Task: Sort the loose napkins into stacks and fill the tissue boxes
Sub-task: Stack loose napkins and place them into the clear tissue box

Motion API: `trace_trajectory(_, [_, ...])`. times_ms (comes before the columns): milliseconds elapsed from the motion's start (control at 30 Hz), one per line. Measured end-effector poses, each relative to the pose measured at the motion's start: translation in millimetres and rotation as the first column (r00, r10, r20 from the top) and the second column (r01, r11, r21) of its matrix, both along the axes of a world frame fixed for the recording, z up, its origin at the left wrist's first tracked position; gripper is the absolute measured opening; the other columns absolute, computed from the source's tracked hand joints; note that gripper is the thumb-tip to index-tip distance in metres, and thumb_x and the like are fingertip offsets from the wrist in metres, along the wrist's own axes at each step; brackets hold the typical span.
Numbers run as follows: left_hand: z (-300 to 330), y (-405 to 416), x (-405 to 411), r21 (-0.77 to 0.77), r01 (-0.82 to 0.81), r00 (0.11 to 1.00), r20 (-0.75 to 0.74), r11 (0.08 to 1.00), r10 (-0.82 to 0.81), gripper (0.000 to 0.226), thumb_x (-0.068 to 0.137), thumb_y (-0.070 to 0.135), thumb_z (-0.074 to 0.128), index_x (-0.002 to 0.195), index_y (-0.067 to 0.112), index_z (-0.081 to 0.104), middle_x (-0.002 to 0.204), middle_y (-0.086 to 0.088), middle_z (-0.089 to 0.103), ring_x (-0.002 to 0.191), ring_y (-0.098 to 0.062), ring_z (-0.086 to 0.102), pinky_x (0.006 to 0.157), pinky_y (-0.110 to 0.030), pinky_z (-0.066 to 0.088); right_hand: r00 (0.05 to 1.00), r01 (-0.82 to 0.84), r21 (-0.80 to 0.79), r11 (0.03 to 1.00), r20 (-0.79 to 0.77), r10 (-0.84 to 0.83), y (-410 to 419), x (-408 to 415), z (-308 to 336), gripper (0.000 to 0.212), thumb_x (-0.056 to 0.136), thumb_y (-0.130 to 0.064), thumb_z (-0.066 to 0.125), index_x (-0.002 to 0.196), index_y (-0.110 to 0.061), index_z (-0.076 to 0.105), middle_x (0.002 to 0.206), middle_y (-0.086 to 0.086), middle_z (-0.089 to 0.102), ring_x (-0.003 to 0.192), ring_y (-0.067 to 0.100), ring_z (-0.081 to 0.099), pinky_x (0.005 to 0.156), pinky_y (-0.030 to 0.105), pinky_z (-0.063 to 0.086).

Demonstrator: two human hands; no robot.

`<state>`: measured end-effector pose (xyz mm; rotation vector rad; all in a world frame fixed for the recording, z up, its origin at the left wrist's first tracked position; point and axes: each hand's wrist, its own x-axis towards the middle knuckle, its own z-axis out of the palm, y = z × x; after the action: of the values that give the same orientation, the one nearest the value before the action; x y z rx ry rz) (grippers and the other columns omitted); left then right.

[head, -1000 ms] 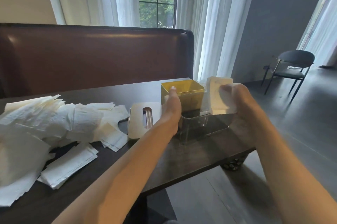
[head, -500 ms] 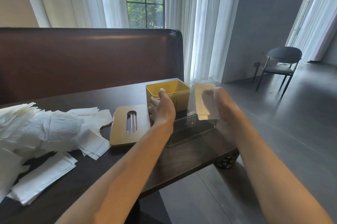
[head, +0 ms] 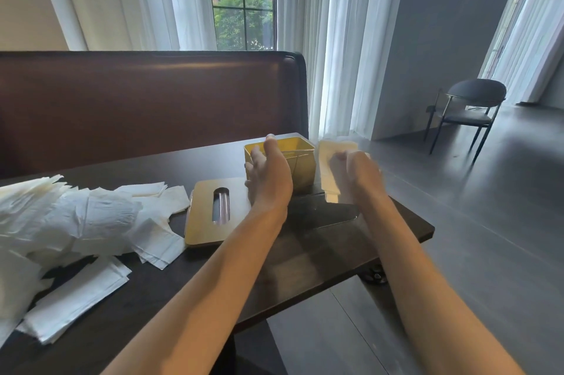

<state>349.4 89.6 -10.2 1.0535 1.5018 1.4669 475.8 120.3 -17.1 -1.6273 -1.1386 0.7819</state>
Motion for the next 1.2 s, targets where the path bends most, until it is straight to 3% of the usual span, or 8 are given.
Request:
trace_trajectory(167, [3, -21, -27, 0.019, 0.018, 0.999, 0.039, 1.000, -0.019, 0.054, 0.105, 0.055, 0.024, 0.152, 0.030, 0.031, 0.157, -0.002, 0.035, 0.141, -0.023, 0.034, 0.112, -0.043, 0.029, 0.998, 0.063, 0.002, 0.998, 0.009, -0.063, -24, -24, 13, 0.013, 0.101, -0.034, 0.044, 0.099, -0.021, 0.047, 0.097, -0.004, 0.046, 0.112, 0.025, 0.045, 0.107, 0.052, 0.037])
trace_trajectory(367, [0, -54, -70, -0.033, 0.016, 0.994, 0.109, 0.999, -0.012, 0.079, 0.076, 0.077, 0.038, 0.137, 0.028, 0.053, 0.142, 0.001, 0.056, 0.132, -0.022, 0.050, 0.115, -0.050, 0.036, 0.995, -0.002, 0.033, 0.999, 0.101, -0.001, -67, -56, 19, 0.014, 0.102, -0.035, 0.041, 0.099, -0.022, 0.045, 0.108, 0.001, 0.044, 0.123, 0.028, 0.043, 0.111, 0.052, 0.031])
trace_trajectory(567, [-10, -87, -110, -0.075, -0.034, 0.992, 0.115, 0.997, 0.043, 0.028, 0.106, 0.049, 0.033, 0.114, 0.025, 0.045, 0.095, 0.012, 0.051, 0.093, -0.005, 0.049, 0.094, -0.030, 0.032, 0.981, -0.141, 0.009, 0.990, 0.134, 0.138, -101, -87, 10, 0.010, 0.102, -0.035, 0.041, 0.100, -0.027, 0.045, 0.099, -0.003, 0.043, 0.120, 0.028, 0.045, 0.110, 0.052, 0.033])
trace_trajectory(667, [-17, -99, -125, -0.080, -0.057, 0.986, 0.151, 0.995, 0.069, 0.036, 0.104, 0.050, 0.035, 0.118, 0.022, 0.054, 0.110, 0.006, 0.057, 0.108, -0.014, 0.051, 0.100, -0.034, 0.038, 0.976, -0.168, -0.011, 0.986, 0.142, 0.168, -113, -100, 4, 0.010, 0.102, -0.036, 0.041, 0.098, -0.028, 0.046, 0.092, -0.005, 0.041, 0.119, 0.029, 0.046, 0.109, 0.053, 0.034])
trace_trajectory(767, [-20, -114, -130, -0.081, -0.075, 0.980, 0.176, 0.994, 0.088, 0.033, 0.106, 0.044, 0.037, 0.110, 0.020, 0.059, 0.089, 0.008, 0.057, 0.082, -0.007, 0.053, 0.070, -0.022, 0.036, 0.965, -0.198, -0.034, 0.980, 0.166, 0.201, -122, -107, -4, 0.012, 0.102, -0.037, 0.040, 0.102, -0.026, 0.045, 0.097, -0.003, 0.042, 0.120, 0.030, 0.044, 0.109, 0.053, 0.033])
trace_trajectory(967, [-19, -127, -135, -0.102, -0.063, 0.982, 0.170, 0.993, 0.080, 0.031, 0.107, 0.041, 0.034, 0.103, 0.021, 0.058, 0.077, 0.008, 0.052, 0.069, -0.002, 0.048, 0.053, -0.012, 0.040, 0.958, -0.202, -0.055, 0.978, 0.198, 0.209, -129, -115, -9, 0.017, 0.103, -0.036, 0.038, 0.109, -0.024, 0.049, 0.111, 0.001, 0.045, 0.125, 0.031, 0.042, 0.111, 0.052, 0.031])
trace_trajectory(1133, [-12, -137, -138, -0.039, -0.011, 0.978, 0.207, 0.999, 0.019, 0.059, 0.084, 0.062, 0.045, 0.119, 0.018, 0.063, 0.120, -0.013, 0.068, 0.112, -0.029, 0.063, 0.105, -0.046, 0.046, 0.967, -0.188, -0.031, 0.982, 0.166, 0.190, -128, -110, -10, 0.011, 0.100, -0.037, 0.042, 0.101, -0.029, 0.049, 0.109, 0.002, 0.052, 0.118, 0.031, 0.048, 0.107, 0.054, 0.036])
trace_trajectory(1200, [-10, -137, -137, -0.022, -0.004, 0.977, 0.213, 1.000, 0.009, 0.052, 0.094, 0.058, 0.045, 0.124, 0.020, 0.062, 0.123, -0.006, 0.066, 0.117, -0.024, 0.061, 0.109, -0.045, 0.043, 0.969, -0.190, -0.049, 0.981, 0.152, 0.195, -127, -109, -11, 0.012, 0.100, -0.038, 0.043, 0.100, -0.027, 0.050, 0.106, 0.003, 0.053, 0.116, 0.032, 0.048, 0.106, 0.054, 0.036])
